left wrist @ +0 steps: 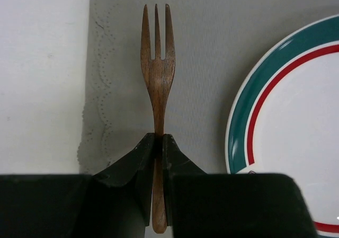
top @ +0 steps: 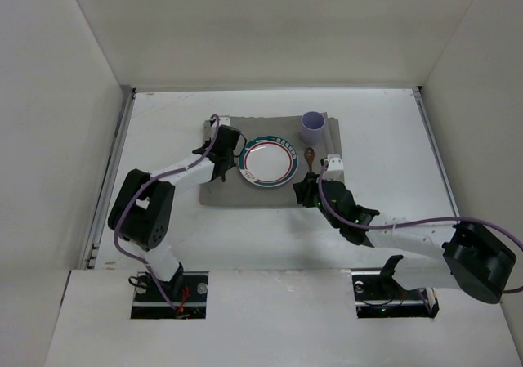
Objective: Set the dinner table for one person
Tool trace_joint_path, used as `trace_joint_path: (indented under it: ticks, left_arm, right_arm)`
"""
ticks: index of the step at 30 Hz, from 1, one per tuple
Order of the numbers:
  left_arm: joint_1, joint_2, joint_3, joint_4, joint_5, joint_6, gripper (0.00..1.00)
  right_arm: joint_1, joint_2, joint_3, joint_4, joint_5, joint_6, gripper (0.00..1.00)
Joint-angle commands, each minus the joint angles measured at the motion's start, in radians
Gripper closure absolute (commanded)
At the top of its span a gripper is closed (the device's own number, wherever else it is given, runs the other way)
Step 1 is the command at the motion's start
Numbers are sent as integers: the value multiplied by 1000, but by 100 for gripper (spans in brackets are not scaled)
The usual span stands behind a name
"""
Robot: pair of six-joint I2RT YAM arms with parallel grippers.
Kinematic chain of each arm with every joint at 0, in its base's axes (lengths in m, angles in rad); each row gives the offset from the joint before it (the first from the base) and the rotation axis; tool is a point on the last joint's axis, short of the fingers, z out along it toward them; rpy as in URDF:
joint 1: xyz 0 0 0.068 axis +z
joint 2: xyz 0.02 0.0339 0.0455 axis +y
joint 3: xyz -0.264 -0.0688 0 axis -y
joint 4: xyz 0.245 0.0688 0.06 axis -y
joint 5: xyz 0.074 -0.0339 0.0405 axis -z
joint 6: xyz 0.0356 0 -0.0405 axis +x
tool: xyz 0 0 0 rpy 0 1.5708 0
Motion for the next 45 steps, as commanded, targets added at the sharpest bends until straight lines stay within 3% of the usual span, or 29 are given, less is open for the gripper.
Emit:
trace_joint_path:
  ticks: [1,17,28,35,41,45]
  left_arm:
    - [-8,9,61,23,20,66,94]
    - [-3,84,45,23,-9,83,91]
    - [-8,90,45,9,-9,88,81]
    - [-29,2,52,-13,-49,82,66]
    - [-57,-199,9,6,-89,25,47]
    - [-58,-363,-85,55,-119,-29,35]
  right_arm:
    - [-7,1,21,57,9,12,59]
    - [-13,10,19,68,6,12,58]
    - [-24,-1,13,65,1,16,58]
    - [-27,-11,7,66,1,18,58]
    - [-27,-21,4,70,4,18,57]
    - [-24,-51,-5,71,15,18,49]
